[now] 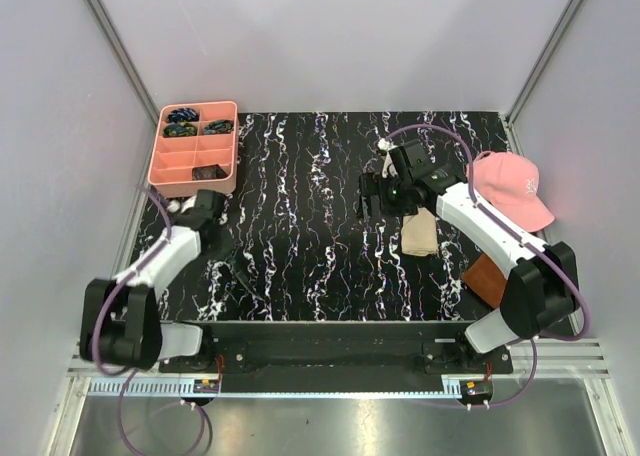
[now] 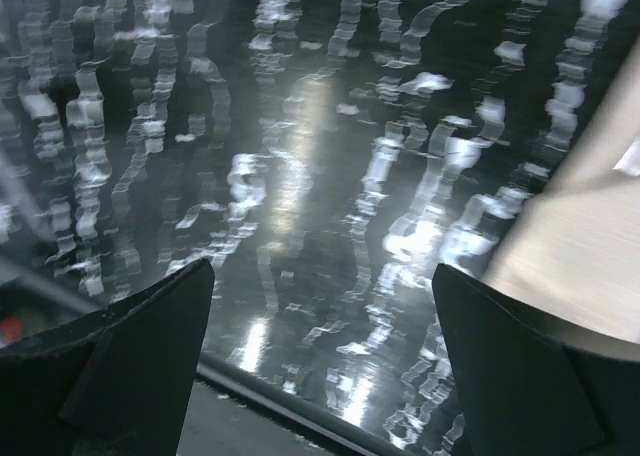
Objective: Fold the napkin into a case and place the utensils inside
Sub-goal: Pick up the knife from the corner of the board, then pass from the left arm to the right
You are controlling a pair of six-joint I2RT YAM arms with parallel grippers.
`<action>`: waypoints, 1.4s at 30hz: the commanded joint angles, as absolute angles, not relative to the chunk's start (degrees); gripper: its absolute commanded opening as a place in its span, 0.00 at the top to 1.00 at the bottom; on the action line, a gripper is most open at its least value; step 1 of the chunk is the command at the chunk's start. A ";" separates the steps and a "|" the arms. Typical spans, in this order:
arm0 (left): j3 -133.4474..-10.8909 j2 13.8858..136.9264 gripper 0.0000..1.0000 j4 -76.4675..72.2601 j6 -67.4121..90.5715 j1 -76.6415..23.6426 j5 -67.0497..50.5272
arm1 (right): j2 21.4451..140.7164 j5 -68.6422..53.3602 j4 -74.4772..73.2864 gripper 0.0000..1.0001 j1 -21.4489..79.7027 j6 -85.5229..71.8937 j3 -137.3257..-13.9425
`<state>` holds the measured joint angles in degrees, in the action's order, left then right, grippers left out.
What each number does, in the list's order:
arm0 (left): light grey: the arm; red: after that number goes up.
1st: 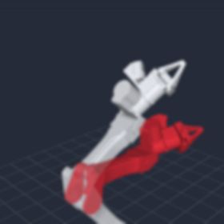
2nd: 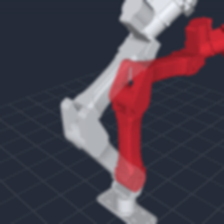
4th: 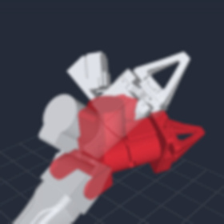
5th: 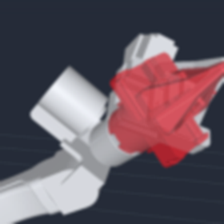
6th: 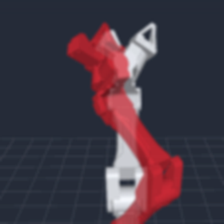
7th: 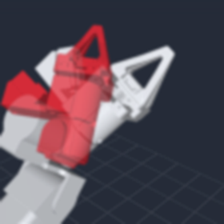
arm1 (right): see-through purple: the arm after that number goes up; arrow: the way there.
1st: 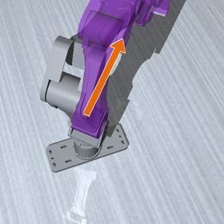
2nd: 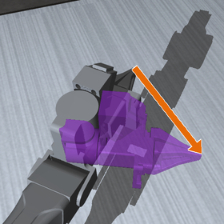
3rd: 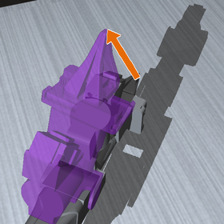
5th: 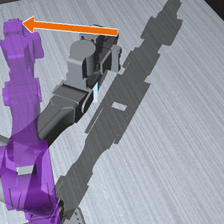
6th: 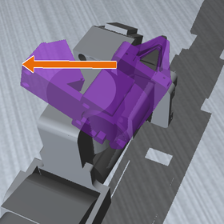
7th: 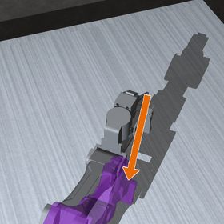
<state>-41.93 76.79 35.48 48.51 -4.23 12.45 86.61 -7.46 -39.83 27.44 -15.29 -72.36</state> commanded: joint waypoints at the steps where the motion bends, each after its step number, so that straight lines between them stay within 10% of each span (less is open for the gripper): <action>1: -42.37 66.81 1.00 29.46 40.09 -17.18 4.50 | 87.44 -25.03 -29.37 0.00 27.60 -18.18 -70.23; 18: -47.37 66.88 1.00 11.78 35.86 -38.40 -8.17 | 99.05 -37.71 -3.26 0.13 34.36 -40.16 -68.74; 25: -46.93 66.89 1.00 9.58 35.07 -39.55 -10.11 | 100.72 -38.50 -0.79 0.54 35.24 -43.94 -67.85; 28: -48.68 66.53 1.00 11.06 33.67 -39.73 -9.85 | 100.72 -37.71 -0.53 0.97 35.24 -47.98 -67.41; 30: -50.27 66.10 0.64 14.75 32.09 -40.77 -3.63 | 100.11 -34.82 -1.22 1.00 35.16 -51.92 -67.06; 33: -48.96 61.71 0.36 16.35 29.89 -46.03 7.80 | 98.35 -29.46 -4.39 1.00 34.98 -55.98 -66.97; 42: -45.88 57.83 0.30 22.94 27.34 -53.43 15.46 | 94.92 -25.93 -11.51 1.00 30.50 -57.83 -67.50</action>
